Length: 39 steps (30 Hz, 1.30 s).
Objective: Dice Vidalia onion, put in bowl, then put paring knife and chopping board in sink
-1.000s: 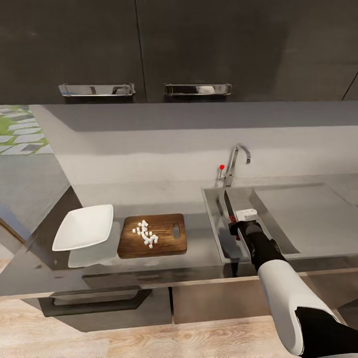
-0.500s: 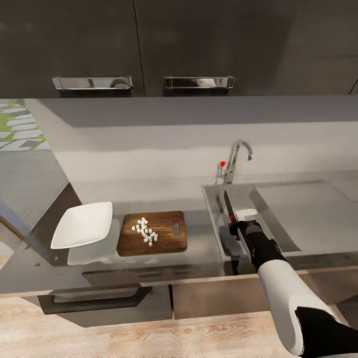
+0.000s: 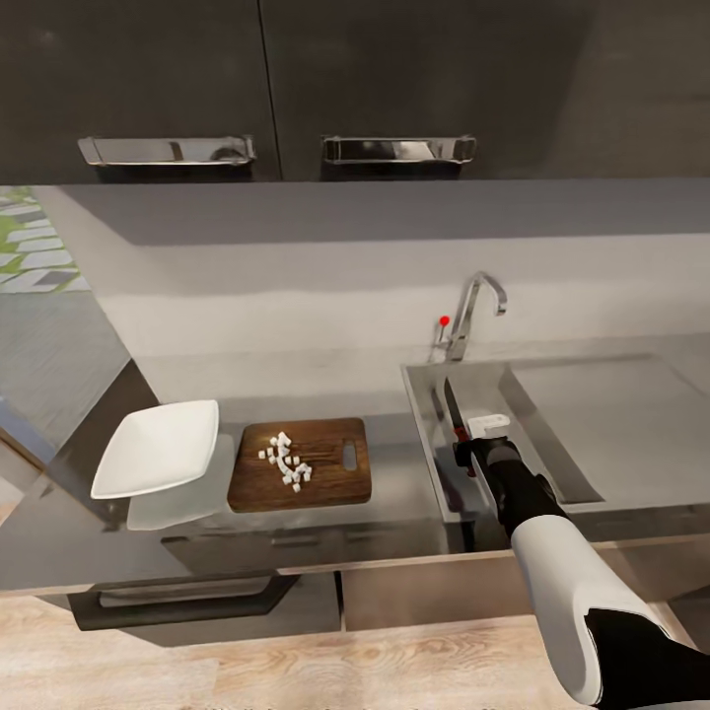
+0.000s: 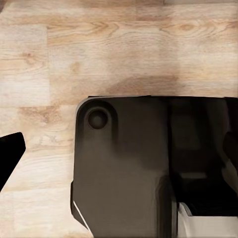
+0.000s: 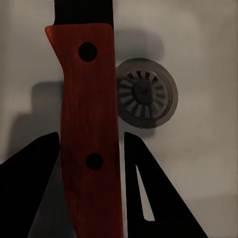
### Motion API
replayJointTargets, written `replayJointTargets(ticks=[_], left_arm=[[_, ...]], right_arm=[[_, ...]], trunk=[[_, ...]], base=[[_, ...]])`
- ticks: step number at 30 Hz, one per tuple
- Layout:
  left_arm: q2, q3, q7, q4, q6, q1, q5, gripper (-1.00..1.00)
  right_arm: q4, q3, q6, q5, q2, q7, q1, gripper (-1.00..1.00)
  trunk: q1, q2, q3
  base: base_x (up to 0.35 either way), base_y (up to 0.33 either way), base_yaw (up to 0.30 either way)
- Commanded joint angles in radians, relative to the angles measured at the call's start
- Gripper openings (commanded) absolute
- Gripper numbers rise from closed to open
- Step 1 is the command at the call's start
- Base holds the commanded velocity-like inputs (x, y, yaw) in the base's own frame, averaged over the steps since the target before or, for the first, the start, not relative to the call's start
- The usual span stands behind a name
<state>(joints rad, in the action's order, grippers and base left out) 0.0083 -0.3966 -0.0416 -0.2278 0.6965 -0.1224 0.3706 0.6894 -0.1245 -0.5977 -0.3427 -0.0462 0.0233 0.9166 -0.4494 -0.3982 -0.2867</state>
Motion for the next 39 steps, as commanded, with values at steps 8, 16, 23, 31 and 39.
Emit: replayJointTargets(ticks=[8,16,23,31,39], left_arm=[[0.001,-0.008,-0.004,-0.002,0.001,0.0,0.007,1.0],[0.001,-0.008,-0.004,-0.002,0.001,0.0,0.007,1.0],[0.001,-0.008,-0.004,-0.002,0.001,0.0,0.007,1.0],[0.001,-0.008,-0.004,-0.002,0.001,0.0,0.007,1.0],[0.0,-0.008,-0.004,-0.001,0.001,0.0,0.007,1.0]], right_arm=[[0.001,-0.003,-0.004,0.001,-0.001,0.003,0.001,-1.0],[0.001,-0.003,-0.004,0.001,-0.001,0.003,0.001,-1.0],[0.001,-0.003,-0.004,0.001,-0.001,0.003,0.001,-1.0],[0.002,-0.003,-0.004,0.001,0.0,0.003,0.001,-1.0],[0.004,-0.004,-0.003,0.0,0.002,0.003,0.001,1.0]], trunk=[[-0.001,-0.002,-0.015],[-0.001,-0.002,-0.027],[-0.001,-0.002,-0.039],[-0.001,-0.002,-0.047],[-0.001,-0.002,-0.048]], base=[[0.002,0.0,0.0],[0.0,0.0,0.0],[0.0,0.0,0.0],[0.0,0.0,0.0],[0.0,0.0,0.0]])
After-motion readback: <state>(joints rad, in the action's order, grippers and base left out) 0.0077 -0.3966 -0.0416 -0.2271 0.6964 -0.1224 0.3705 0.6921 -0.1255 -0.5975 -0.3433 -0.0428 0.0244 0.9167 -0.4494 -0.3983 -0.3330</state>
